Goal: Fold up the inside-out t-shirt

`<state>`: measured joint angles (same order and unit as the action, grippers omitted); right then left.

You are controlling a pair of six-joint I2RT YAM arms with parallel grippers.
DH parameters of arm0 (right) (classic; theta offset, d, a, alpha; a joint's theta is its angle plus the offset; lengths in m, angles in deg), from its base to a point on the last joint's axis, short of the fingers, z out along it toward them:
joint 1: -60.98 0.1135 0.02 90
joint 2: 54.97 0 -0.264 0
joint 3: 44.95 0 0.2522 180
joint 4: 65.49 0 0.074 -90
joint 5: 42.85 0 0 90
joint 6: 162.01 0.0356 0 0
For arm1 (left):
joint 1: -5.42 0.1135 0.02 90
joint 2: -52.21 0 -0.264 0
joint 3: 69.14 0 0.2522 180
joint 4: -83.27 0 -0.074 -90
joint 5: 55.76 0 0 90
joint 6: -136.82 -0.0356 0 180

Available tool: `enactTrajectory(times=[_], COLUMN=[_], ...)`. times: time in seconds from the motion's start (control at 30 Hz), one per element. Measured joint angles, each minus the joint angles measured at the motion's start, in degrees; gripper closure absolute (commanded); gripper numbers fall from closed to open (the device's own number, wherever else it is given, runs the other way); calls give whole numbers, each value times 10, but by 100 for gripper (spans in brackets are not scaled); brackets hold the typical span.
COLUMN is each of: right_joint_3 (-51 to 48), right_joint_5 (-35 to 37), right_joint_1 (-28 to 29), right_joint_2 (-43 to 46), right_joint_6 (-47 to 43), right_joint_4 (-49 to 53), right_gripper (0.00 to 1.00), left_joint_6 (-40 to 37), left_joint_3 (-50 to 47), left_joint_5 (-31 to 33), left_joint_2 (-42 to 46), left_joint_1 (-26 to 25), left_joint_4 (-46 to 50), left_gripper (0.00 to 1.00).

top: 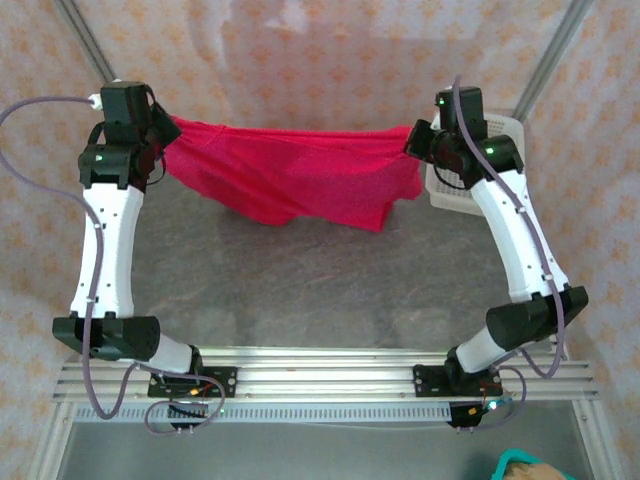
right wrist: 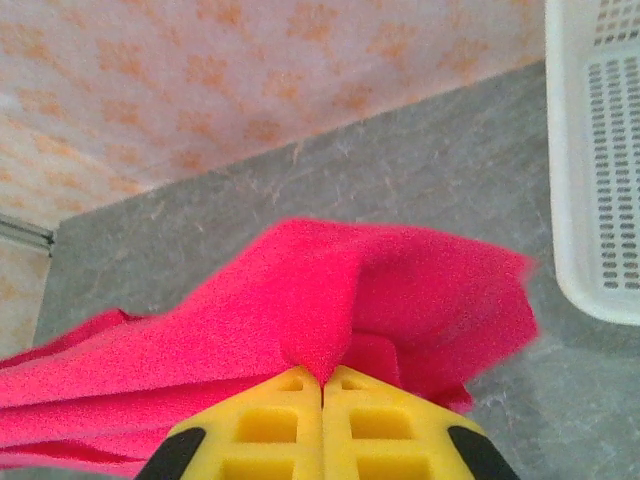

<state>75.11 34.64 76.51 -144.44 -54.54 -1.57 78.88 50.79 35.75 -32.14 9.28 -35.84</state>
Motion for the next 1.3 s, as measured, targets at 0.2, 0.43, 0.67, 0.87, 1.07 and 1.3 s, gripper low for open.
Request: enactTrajectory(times=[0.2,0.43,0.67,0.87,1.07,1.3], right_joint_3=[-32,-64,-25,32,90,104], right_joint_5=[-9,-11,-25,-16,-37,-76], right_joint_1=[19,31,31,31,31,31], right_joint_2=[-53,-67,-53,69,193,221], right_joint_6=[7,9,9,4,5,17], right_joint_4=[-2,-5,20,32,17,8], right_gripper=[100,100,100,100,100,100], left_joint_6=[0,5,2,-4,-4,-16], left_joint_3=[-71,-152,-123,-57,-22,39], left_joint_5=[-17,-26,-10,23,31,35], left_joint_2=[-18,-19,-15,58,209,278], left_joint_1=[0,0,0,0,0,0], left_joint_4=[-7,-11,9,30,7,-6], left_gripper=[100,100,100,100,100,100])
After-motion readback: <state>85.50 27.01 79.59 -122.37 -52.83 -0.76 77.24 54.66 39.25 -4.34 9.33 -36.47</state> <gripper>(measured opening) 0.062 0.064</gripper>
